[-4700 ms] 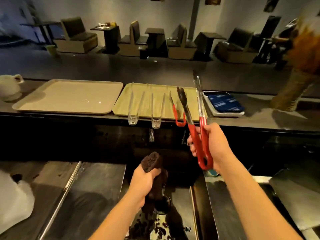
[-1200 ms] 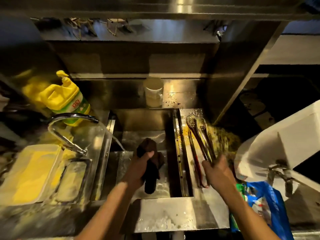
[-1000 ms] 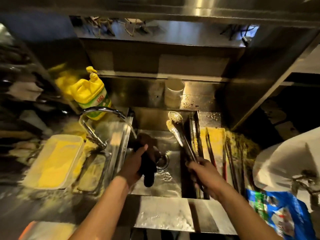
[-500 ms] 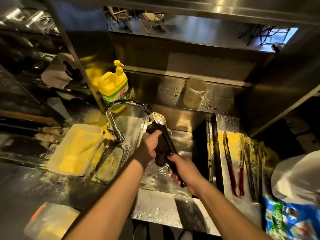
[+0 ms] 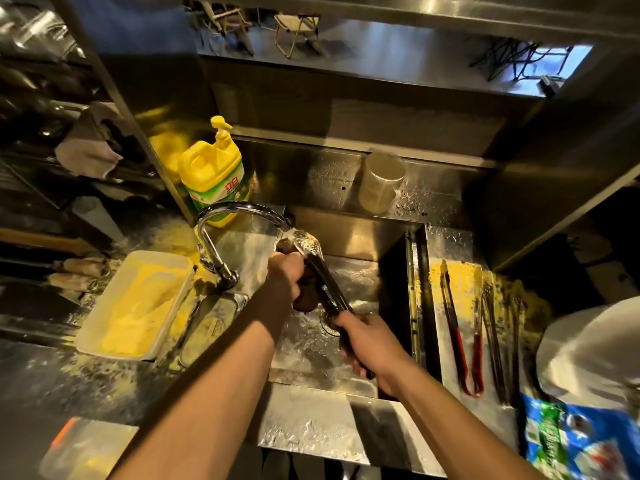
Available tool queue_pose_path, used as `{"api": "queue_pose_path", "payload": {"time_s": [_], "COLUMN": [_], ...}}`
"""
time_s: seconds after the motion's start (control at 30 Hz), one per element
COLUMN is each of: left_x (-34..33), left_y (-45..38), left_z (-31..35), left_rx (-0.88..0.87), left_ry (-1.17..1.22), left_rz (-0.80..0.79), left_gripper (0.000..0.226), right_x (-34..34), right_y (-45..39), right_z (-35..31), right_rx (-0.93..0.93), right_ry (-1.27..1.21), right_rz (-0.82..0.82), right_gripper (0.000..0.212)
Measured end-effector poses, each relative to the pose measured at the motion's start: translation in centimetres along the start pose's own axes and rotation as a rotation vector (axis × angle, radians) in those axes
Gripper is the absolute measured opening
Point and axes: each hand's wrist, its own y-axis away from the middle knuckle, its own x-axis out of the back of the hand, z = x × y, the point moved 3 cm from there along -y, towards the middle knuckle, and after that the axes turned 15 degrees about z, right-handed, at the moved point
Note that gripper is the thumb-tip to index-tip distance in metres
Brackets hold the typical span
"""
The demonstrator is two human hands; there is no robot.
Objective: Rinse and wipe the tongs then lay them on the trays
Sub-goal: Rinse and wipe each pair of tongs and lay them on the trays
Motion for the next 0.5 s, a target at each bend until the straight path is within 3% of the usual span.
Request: {"api": "queue_pose_path", "payload": {"time_s": [0.1, 0.23, 0.4, 0.5], "left_x": [-0.5, -0.7, -1.1, -0.7], "left_y": [0.6, -1.1, 0.3, -1.2], "left_z": [-1.1, -0.5, -1.6, -0.8], "left_rx": [0.024, 0.014, -0.011, 0.054], "left_ry": [0.042, 0.080, -0.085, 0.040], "left_rz": [-0.080, -0.005, -0.072, -0.023], "left_gripper": [0.026, 0.030, 0.012, 0.026], "right_x": [0.1, 0.3, 0.2, 0.5], "right_y": [-0.2, -0.5, -1.0, -0.7], "right_z": [-0.5, -0.6, -0.8, -0.3], "right_rx": [-0.027, -0.018, -0.018, 0.033], "right_ry": [-0.015, 0.003, -0.003, 0.048], "right_rz": [0.003, -0.001, 0.018, -0.011], "right_gripper": [0.029, 0.031, 0.030, 0.028]}}
